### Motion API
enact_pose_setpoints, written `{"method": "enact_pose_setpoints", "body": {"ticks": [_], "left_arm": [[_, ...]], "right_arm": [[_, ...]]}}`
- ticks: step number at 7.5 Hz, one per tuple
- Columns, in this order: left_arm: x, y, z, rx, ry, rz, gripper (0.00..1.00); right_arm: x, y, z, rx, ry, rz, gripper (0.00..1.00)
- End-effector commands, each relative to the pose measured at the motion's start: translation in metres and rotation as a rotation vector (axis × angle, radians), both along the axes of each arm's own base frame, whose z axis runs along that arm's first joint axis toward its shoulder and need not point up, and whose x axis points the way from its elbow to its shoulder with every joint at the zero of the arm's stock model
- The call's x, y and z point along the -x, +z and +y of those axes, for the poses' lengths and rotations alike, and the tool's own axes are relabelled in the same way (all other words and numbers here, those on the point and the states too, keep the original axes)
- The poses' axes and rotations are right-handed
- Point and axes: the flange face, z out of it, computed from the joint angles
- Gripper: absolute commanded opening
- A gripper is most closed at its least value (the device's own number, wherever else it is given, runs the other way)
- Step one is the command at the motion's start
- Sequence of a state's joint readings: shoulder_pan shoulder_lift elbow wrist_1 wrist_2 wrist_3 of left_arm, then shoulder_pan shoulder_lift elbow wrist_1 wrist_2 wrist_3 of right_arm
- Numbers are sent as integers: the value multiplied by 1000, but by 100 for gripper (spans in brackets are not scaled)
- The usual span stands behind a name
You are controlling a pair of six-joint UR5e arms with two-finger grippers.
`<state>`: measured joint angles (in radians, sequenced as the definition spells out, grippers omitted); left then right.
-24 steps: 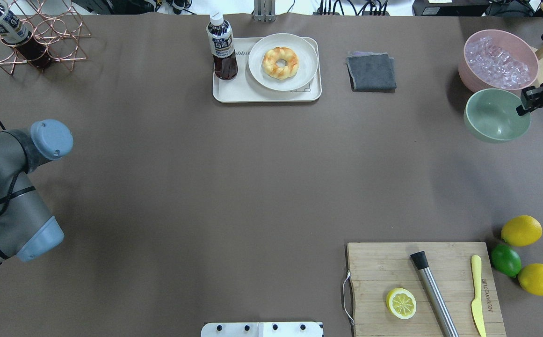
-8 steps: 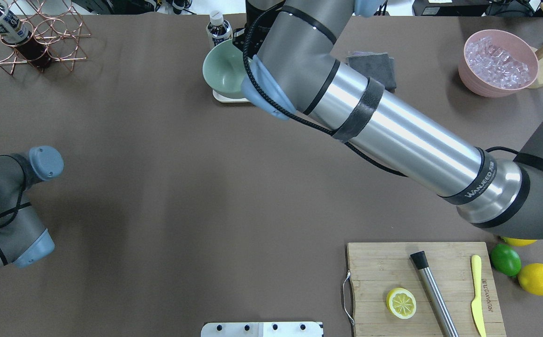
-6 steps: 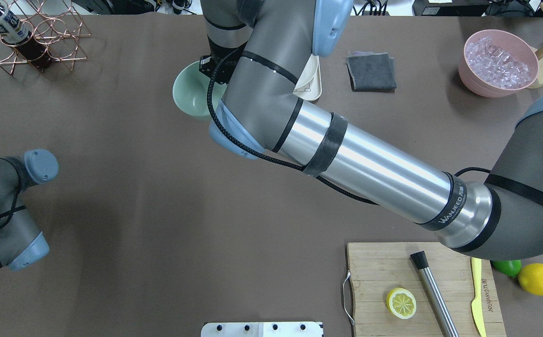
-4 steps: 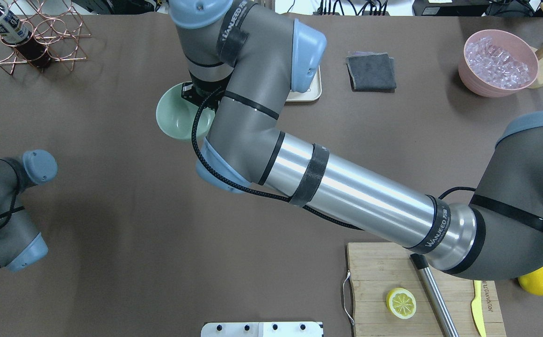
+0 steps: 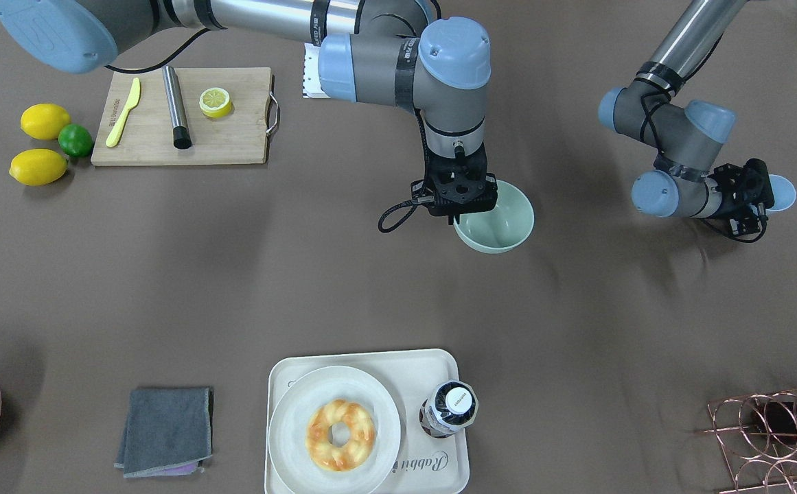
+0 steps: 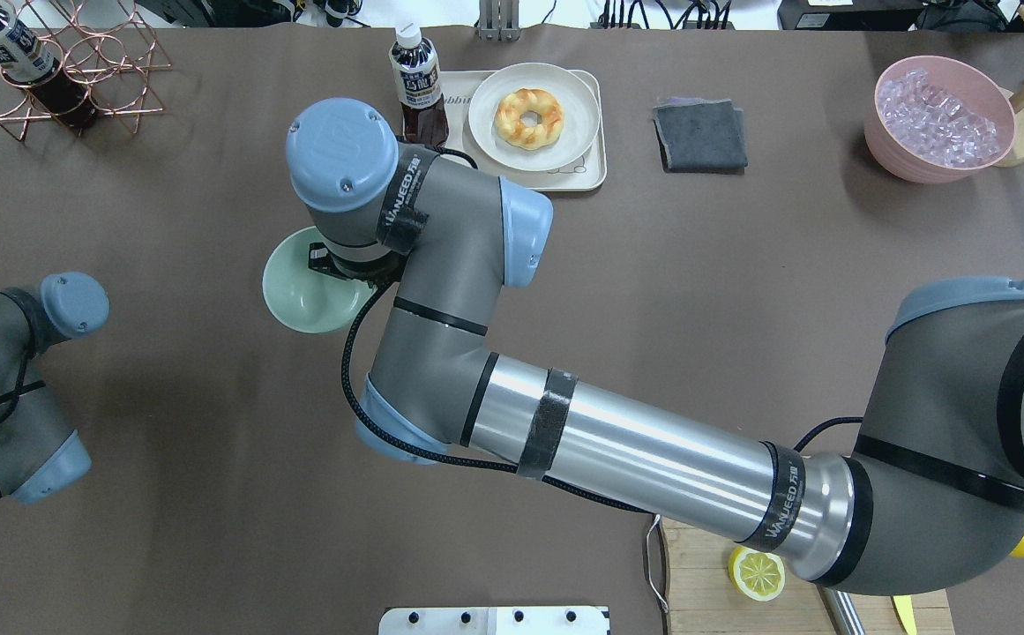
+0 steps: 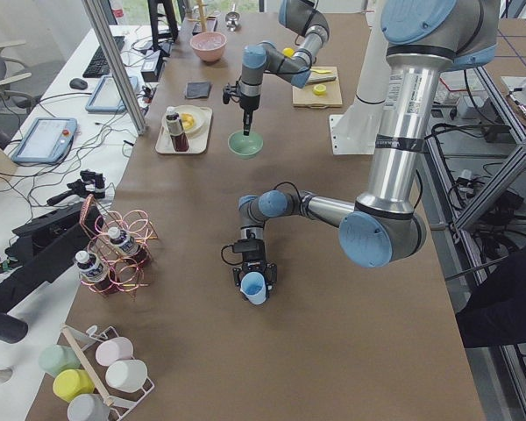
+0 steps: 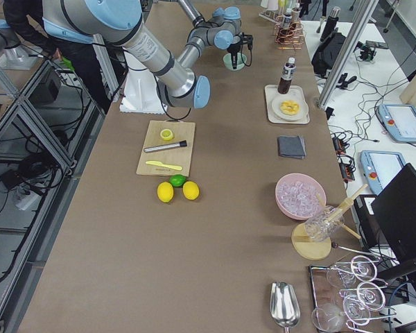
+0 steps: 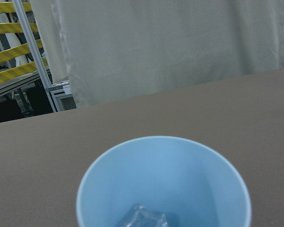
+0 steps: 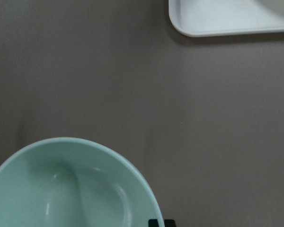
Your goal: Pour ice into bowl
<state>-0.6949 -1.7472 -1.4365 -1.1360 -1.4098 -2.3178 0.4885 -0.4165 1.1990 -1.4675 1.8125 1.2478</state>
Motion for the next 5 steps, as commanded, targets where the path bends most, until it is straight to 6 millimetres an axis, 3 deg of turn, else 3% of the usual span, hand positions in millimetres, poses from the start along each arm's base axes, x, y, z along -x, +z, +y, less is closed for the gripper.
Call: {"method": "enact_pose_setpoints", "body": {"ticks": [1,5], "left_arm": [[2,-12,-18,-40,29,78,65],[12,-68,-36,-111,65,175,65]], "right_arm": [[33,24,37,-30,-12,-25,0],[57,43,71,-47,-31,-21,0]]}}
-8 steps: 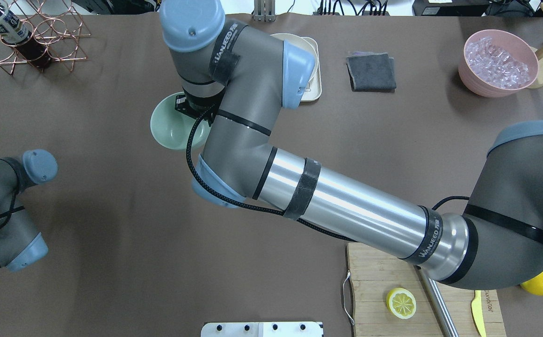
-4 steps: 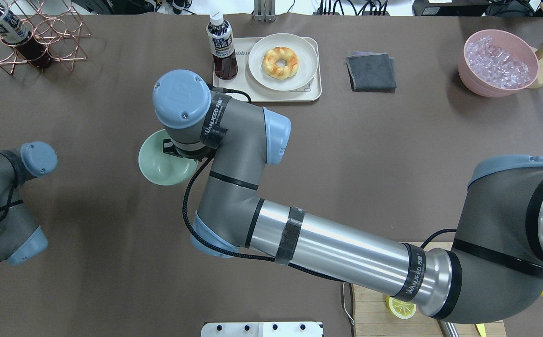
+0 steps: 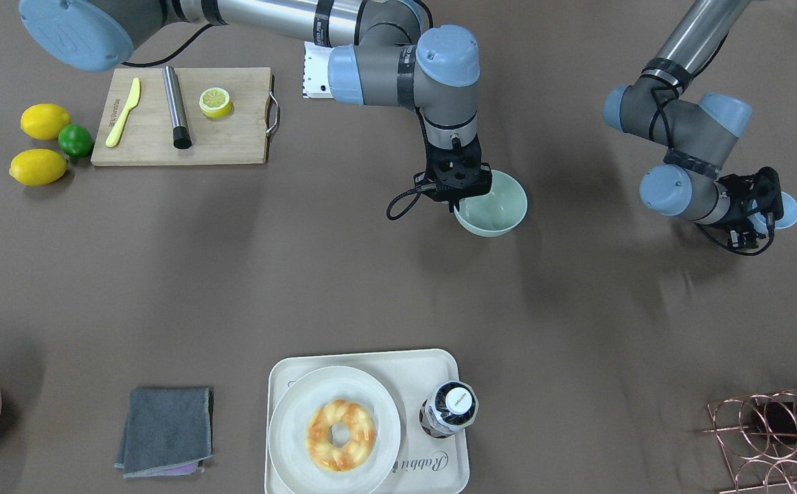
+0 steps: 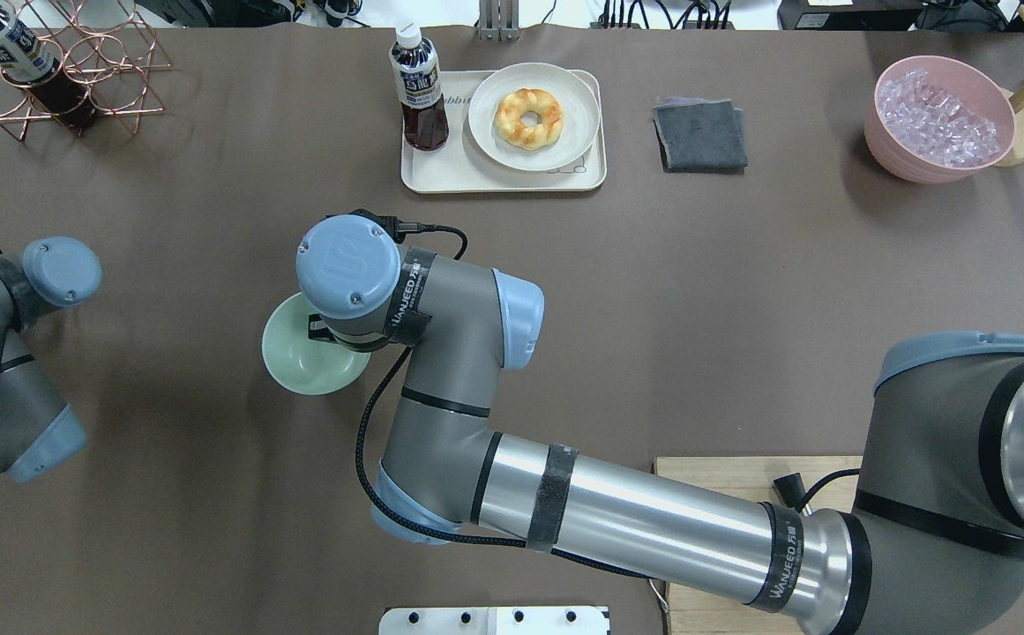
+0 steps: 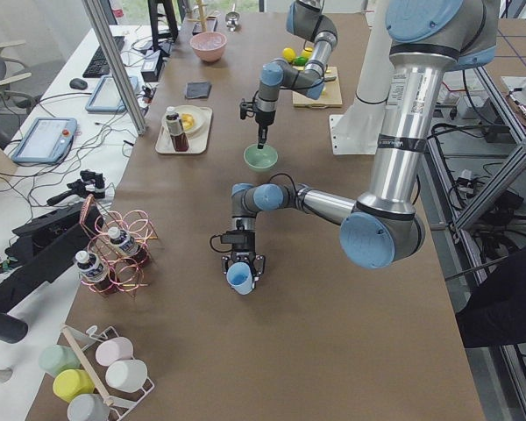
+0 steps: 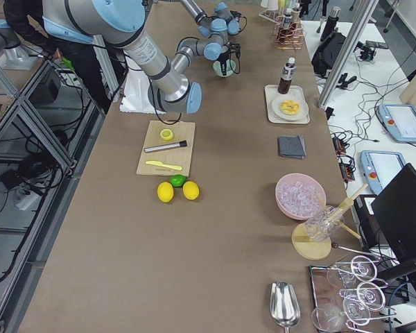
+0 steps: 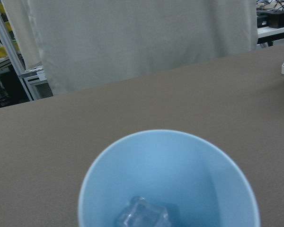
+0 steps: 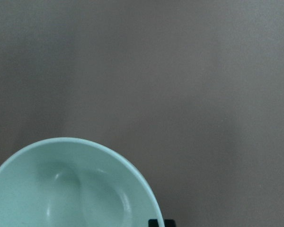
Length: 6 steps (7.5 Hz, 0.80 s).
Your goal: Pour ice into bowl
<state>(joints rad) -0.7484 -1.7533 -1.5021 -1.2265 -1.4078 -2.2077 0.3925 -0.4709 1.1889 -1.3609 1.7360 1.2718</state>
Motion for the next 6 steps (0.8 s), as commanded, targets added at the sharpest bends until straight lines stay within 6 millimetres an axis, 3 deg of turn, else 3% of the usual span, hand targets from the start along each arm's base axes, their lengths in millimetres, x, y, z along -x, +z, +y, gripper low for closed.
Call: {"method": "enact_pose_setpoints", "body": {"ticks": [1,4,6], "left_arm": [[1,-49,-8,-71,14,71,65],[0,-97,-11,-137,18,136,65],[-3,-124,-14,-177,21,171,65]], "right_arm": [[16,19,25,-15,1,-8,0],[18,17,32,-8,3,-17,0],[3,6,18,3,34,-35,62]]}}
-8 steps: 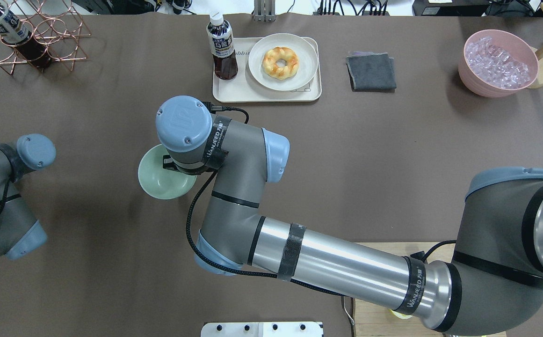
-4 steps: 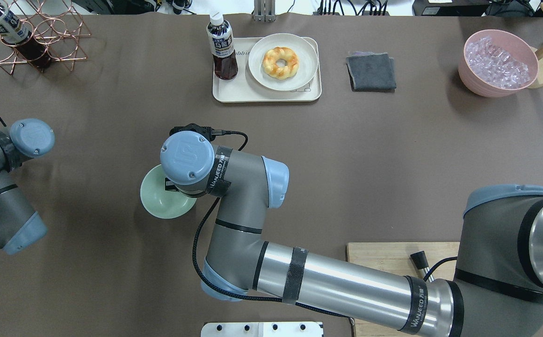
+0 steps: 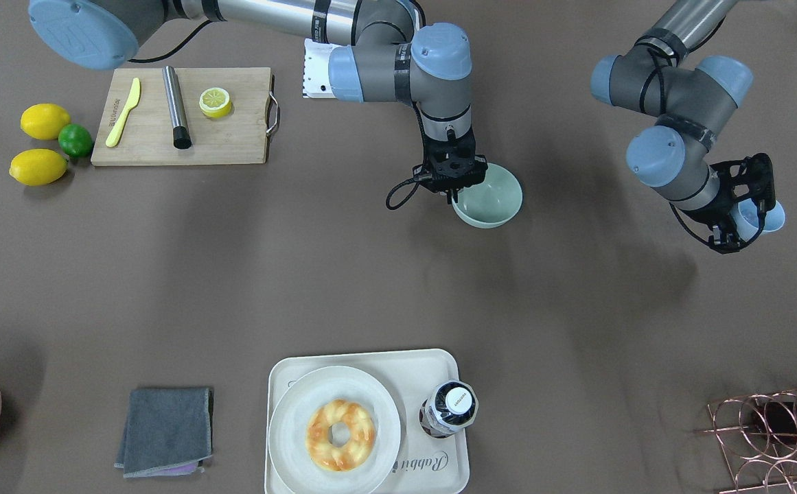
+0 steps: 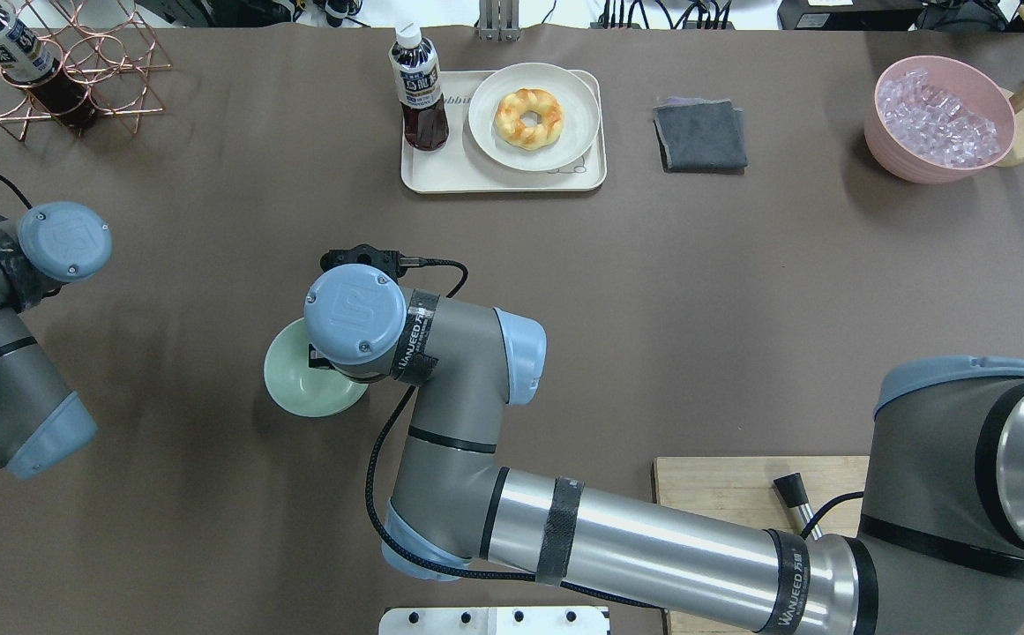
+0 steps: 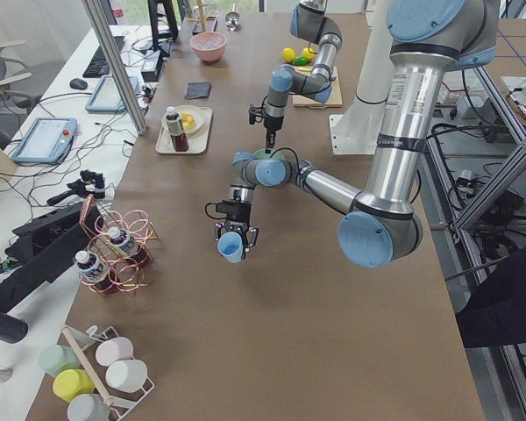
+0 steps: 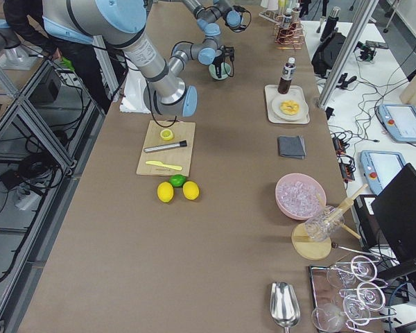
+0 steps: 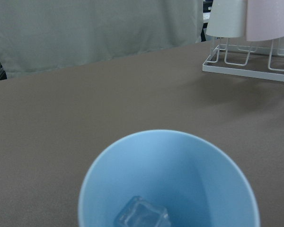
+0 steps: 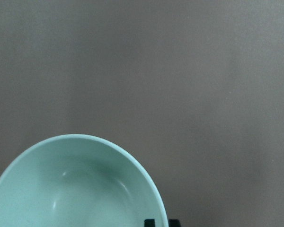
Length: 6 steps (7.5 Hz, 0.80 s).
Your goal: Pour ice into bowl
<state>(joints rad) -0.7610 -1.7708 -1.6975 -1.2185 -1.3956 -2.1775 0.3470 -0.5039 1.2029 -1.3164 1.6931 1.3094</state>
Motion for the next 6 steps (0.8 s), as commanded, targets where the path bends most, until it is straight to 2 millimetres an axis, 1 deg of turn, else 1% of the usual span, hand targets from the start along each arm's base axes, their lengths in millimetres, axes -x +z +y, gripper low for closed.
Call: {"method": "enact_pose_setpoints", "body": {"ticks": [1,2,3,4,5,6], "left_arm": [[-2,-32,-1,-45,5,44,65],[-6,-43,-5,-60,7,59,65],[-11,-68,-9,-86,23,90,65],[-15,-95,-10,-98,30,111,65],[-22,-129,-14,-130,41,148,65],[-31,-159,-9,-138,56,226,64]], "right_arm": [[-23,-15,-19,10,32,-16,70],[-48,-23,-41,42,37,-6,72],[-93,-38,-77,91,26,-18,72],[-146,-54,-125,106,-7,-16,72],[-214,-54,-181,77,-69,-4,72],[-283,-37,-232,30,-133,3,72]]}}
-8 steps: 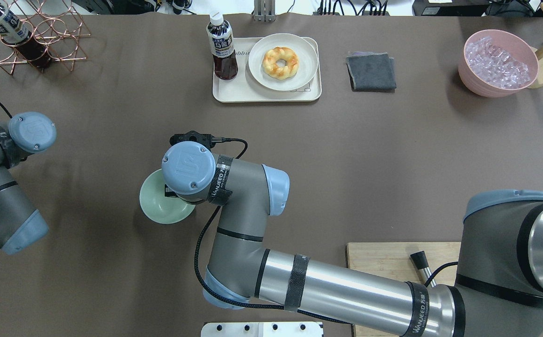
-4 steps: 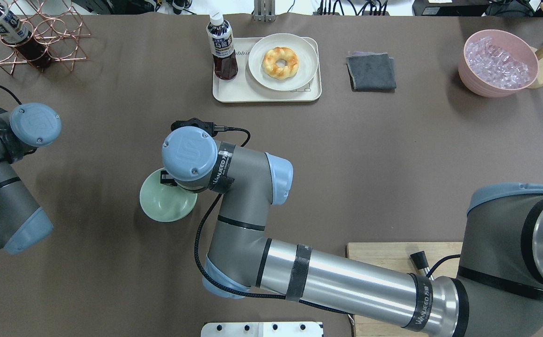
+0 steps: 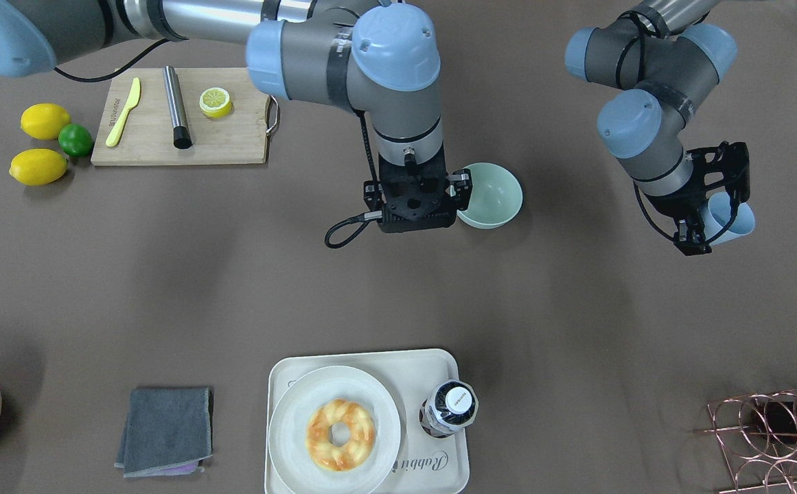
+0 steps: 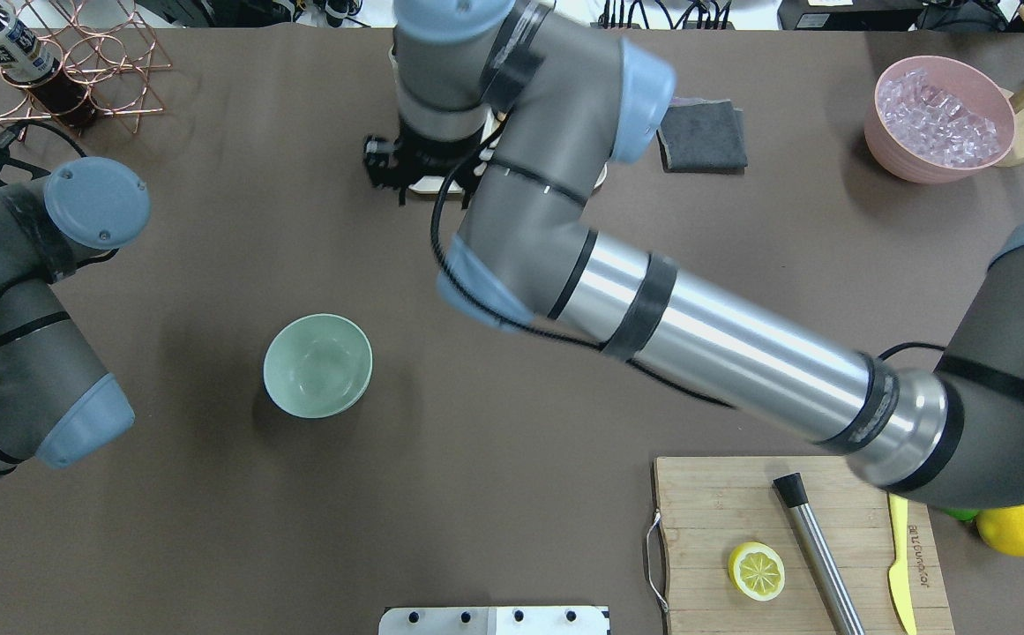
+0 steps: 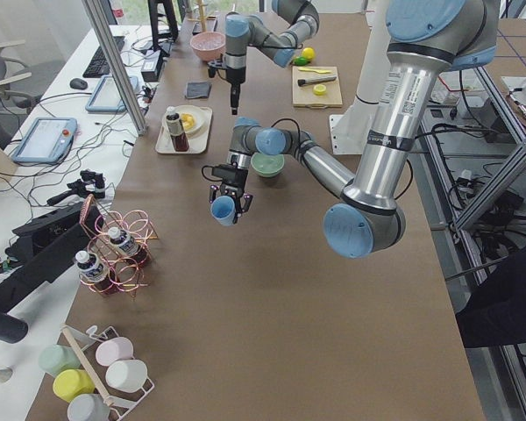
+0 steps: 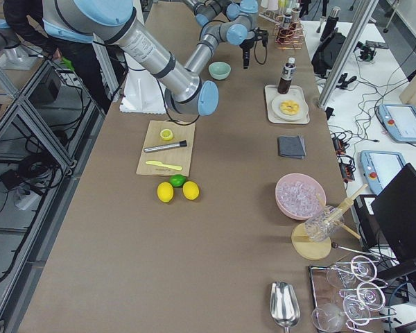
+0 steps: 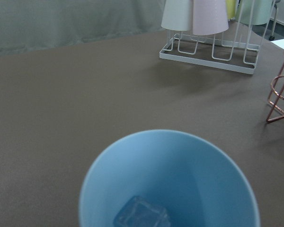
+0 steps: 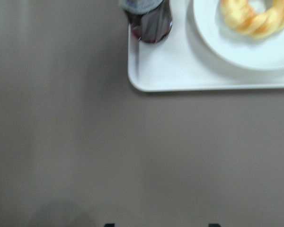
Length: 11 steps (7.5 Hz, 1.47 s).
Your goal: Pour ice into bowl
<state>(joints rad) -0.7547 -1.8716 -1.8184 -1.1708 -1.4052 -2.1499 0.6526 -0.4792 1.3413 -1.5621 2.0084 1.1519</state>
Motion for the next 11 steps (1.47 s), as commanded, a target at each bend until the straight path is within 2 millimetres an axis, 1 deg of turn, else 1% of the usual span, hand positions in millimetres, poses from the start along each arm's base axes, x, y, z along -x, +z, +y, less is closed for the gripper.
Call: {"method": "enact_pose_setpoints", "body": {"ticks": [1,2,3,4,5,6,7,8,9,10,11], "left_arm": [[-18,-84,12,-50,50,171,64],[-19,-111,24,-63,73,241,63],[-21,-143,32,-67,96,331,63],[-33,-170,34,-64,119,401,63],[-60,-184,48,-65,164,438,63],[-77,-193,57,-91,168,499,63],[-99,-192,62,-105,162,558,63],[-114,-186,64,-90,159,615,63],[-123,-185,64,-70,145,687,63],[-133,-187,63,-61,126,770,63],[-138,-196,68,-46,130,824,63]], "right_arm": [[-168,50,-119,-83,-124,12,72],[-216,99,-140,-103,-139,35,72],[-263,155,-158,-115,-165,47,72],[-304,211,-163,-132,-192,62,72],[-340,262,-163,-134,-225,52,73],[-383,307,-164,-151,-234,58,79],[-427,358,-158,-140,-233,58,83],[-468,404,-144,-86,-194,58,93],[-507,440,-131,-35,-141,76,99],[-538,482,-103,4,-111,87,99],[-564,527,-74,-10,-104,115,99]]}}
